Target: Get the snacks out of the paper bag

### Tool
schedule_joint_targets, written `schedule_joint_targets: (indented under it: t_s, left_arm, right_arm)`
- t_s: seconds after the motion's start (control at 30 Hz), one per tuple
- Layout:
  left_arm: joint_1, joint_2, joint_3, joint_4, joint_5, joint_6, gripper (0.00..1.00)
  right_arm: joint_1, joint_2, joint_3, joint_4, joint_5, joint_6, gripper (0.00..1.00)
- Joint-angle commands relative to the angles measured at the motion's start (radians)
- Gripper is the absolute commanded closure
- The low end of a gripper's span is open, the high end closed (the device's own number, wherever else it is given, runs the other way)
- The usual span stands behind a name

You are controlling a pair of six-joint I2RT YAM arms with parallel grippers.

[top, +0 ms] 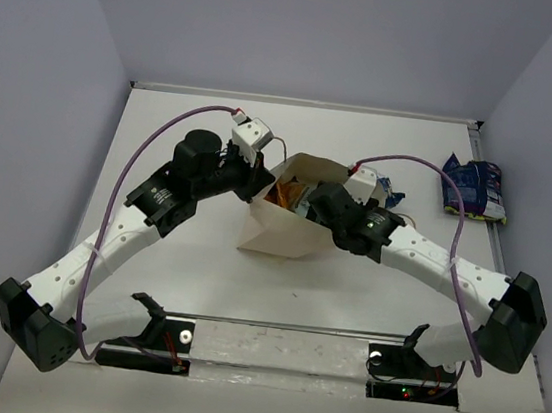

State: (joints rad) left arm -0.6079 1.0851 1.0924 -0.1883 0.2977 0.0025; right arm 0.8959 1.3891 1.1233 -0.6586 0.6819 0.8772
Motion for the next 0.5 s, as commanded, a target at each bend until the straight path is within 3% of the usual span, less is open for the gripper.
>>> schedule_joint_targets:
  t_s: [0.0,0.13,0.27,0.33,0.37,0.47]
  left_arm:
    - [0.008,-0.008,-0.015,-0.026,-0.019,0.025,1.00]
    - [0.008,-0.017,-0.016,-0.031,0.004,0.025,1.00]
    - [0.008,-0.019,-0.002,-0.016,0.052,0.025,1.00]
    - [0.008,-0.017,0.004,-0.007,0.064,0.025,1.00]
    - [0.008,-0.013,0.011,0.001,0.072,0.025,1.00]
    - [0.010,-0.008,0.012,0.019,0.081,0.024,1.00]
  right_arm:
    - [-0.047,0.028,0.021,-0.007,0.134,0.063,0.05]
    - [-0.107,0.053,0.030,0.065,0.130,0.057,0.01]
    - [-0.138,0.111,-0.013,0.186,0.056,-0.010,0.04]
    - [-0.138,0.157,-0.011,0.232,0.036,-0.039,0.13]
    - [-0.138,0.171,-0.004,0.260,0.027,-0.049,0.27]
    - [-0.138,0.188,0.024,0.315,0.002,-0.084,0.47]
